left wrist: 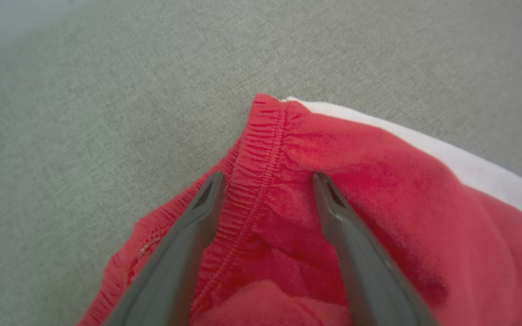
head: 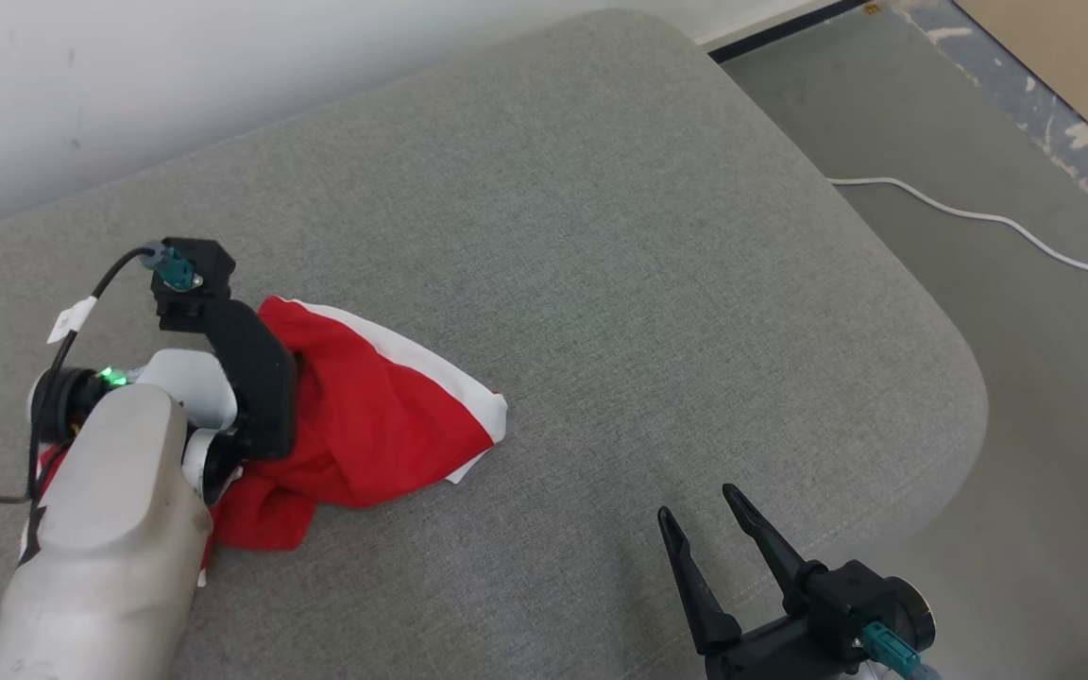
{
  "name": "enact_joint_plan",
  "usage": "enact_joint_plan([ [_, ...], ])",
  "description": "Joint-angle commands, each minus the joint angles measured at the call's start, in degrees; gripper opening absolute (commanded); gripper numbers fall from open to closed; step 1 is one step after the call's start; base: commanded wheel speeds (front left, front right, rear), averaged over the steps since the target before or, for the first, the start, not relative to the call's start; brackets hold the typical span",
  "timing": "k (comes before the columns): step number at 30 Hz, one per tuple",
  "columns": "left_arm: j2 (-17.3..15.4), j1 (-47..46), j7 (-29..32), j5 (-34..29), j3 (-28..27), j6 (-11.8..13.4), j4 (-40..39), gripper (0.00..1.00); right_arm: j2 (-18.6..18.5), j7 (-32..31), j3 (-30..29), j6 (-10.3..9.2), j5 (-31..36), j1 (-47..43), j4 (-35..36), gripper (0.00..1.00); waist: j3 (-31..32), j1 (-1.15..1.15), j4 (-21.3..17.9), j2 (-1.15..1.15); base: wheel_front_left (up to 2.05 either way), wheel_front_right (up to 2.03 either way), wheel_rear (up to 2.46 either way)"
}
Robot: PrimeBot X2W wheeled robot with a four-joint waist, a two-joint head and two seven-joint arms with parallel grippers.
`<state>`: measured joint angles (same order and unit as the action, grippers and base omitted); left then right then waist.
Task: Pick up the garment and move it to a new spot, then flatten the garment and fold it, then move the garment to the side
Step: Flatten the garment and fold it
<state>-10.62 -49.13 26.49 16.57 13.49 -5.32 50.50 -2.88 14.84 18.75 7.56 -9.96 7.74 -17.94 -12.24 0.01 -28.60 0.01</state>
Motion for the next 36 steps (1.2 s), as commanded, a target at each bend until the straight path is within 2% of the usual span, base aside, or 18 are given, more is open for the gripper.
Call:
enact_joint_plan([
  [1,-0.66,-0.47,0.87,-0.64,0.21,0.83,1.1,1.0,0.0,0.26,0.02,-0.14,-0.08,0.27,0.2,1.0,-0.8,-0.01,-0.7,-0.01,0.0,0.0,0.0],
  [4,-0.04,-0.66,1.18,0.18,0.36,0.43,2.05,1.0,0.0,0.35,0.08,-0.14,0.08,0.15,0.23,1.0,-0.66,-0.01,-0.58,-0.01,0.0,0.0,0.0],
  [5,-0.02,-0.61,0.97,0.29,0.55,0.19,2.24,0.93,0.0,0.36,0.13,-0.14,0.11,0.17,0.16,1.0,-0.62,-0.01,-0.53,-0.01,0.0,0.0,0.0],
  [7,0.03,-0.29,0.23,0.58,1.14,-0.35,2.25,0.0,0.0,0.37,0.47,-0.14,-0.06,0.43,-0.02,1.0,-0.48,-0.01,-0.43,-0.01,0.0,0.0,0.0],
  [10,0.67,-0.17,-2.68,1.57,1.54,-1.19,1.01,0.0,-0.01,0.38,0.83,-0.14,-0.5,0.84,-0.21,1.0,-0.33,-0.01,-0.05,-0.01,0.0,0.0,0.0],
  [16,2.32,-2.44,-15.97,2.97,3.47,-2.11,-4.78,0.0,-0.02,0.41,0.2,-0.14,-0.49,1.16,-0.74,1.0,0.63,-0.01,1.79,-0.01,0.0,0.0,0.0],
  [17,2.32,-2.44,-15.97,2.97,3.47,-2.11,-4.78,0.0,-0.02,0.41,0.2,-0.14,-0.49,1.16,-0.74,1.0,0.63,-0.01,1.79,-0.01,0.0,0.0,0.0],
  [18,2.55,-3.0,-18.68,2.96,4.02,-2.19,-5.95,0.0,-0.02,0.4,0.06,-0.14,-0.42,1.09,-0.78,1.0,0.92,-0.01,2.15,-0.01,0.0,0.0,0.0],
  [26,4.44,-6.16,-35.04,9.03,8.29,-2.08,-15.88,0.0,-0.02,0.35,-2.0,-0.14,0.87,-0.11,-1.38,1.0,4.36,-0.01,7.53,-0.01,0.0,0.0,0.0],
  [31,3.91,-0.72,-37.3,13.66,7.59,-1.88,-18.35,0.0,-0.01,0.33,-3.5,-0.14,1.73,-1.08,-1.31,1.0,6.07,-0.01,13.2,-0.01,0.0,0.0,0.0],
  [36,3.25,10.95,-37.68,17.19,5.97,-0.77,-17.05,0.0,-0.03,0.15,-3.61,-0.14,1.57,-1.95,-1.11,1.0,7.38,-0.01,18.22,-0.01,0.0,0.0,0.0],
])
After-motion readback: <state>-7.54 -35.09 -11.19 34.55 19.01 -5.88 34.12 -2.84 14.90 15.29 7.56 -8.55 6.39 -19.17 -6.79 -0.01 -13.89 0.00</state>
